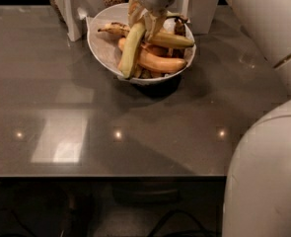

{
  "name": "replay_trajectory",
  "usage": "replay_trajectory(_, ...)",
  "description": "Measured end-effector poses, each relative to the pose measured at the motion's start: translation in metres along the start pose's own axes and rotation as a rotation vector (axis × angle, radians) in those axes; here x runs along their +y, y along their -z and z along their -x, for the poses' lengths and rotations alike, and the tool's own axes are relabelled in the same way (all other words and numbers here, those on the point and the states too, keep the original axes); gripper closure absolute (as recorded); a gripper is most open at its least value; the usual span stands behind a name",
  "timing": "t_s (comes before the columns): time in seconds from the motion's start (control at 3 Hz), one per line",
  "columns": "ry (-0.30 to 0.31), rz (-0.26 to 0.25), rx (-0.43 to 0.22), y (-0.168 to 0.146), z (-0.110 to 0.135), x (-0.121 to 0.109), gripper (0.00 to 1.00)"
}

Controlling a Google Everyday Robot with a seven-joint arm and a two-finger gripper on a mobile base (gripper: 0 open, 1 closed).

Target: Pick banana from white bowl

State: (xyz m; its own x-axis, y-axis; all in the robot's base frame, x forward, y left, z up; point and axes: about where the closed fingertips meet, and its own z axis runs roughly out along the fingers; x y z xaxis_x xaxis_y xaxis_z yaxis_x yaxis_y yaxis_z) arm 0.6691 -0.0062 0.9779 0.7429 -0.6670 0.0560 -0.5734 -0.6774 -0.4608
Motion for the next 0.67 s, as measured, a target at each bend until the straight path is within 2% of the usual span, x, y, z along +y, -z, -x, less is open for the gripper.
replay_trajectory(0.33, -0.016, -0.016, -0.004, 0.022, 0.002, 0.001, 1.0)
replay_trajectory(0.67, -0.056, -0.063, -0.041, 0.051, 0.004, 0.004, 1.0)
